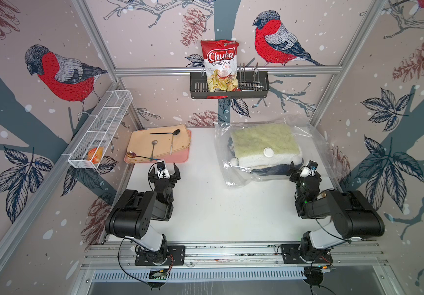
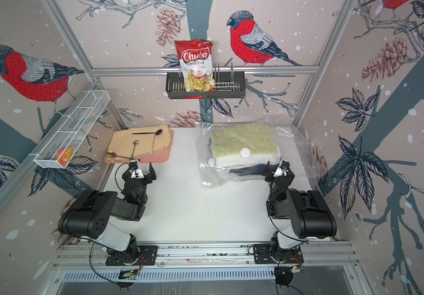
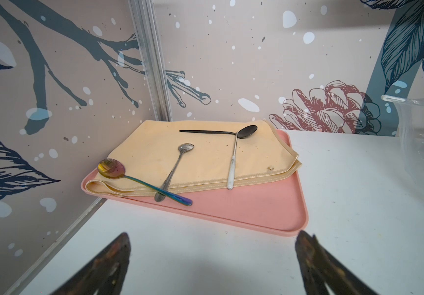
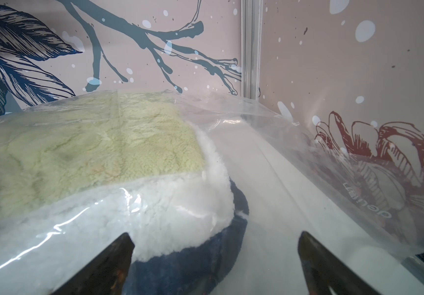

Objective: Take the blanket out of the vacuum bag
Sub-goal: Adjust the vacuum bag at the center of the board.

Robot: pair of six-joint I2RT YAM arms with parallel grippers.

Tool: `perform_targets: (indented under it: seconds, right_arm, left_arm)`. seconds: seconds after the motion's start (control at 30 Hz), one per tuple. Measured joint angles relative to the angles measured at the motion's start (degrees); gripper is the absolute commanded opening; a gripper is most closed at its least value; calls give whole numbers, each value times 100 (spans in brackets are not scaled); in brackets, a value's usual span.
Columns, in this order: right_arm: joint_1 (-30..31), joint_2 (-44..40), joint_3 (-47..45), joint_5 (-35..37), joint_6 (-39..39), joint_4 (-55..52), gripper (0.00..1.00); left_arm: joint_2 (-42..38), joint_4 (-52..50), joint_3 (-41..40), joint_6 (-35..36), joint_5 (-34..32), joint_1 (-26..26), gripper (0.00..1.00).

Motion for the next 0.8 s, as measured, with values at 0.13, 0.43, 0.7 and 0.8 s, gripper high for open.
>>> perform_targets:
  seconds: [0.13,0.43,0.7,0.8]
  right_arm:
    - [0,0,2,-2,0,-2,100]
    - [452,0,-243,710,-72,339,100]
    - [861,-874,415,1690,-264,-765,100]
    - [942,-1502,1539,1921,92,-2216,100]
  left_arm:
    - [0,0,0,0,4,0,98]
    - [-138,356,-433,74,-319,-254,99]
    - [-2260,2,-151,874,-1519,-1405,99]
    - [-3014,-1351,787,525,-1591,-1473,99]
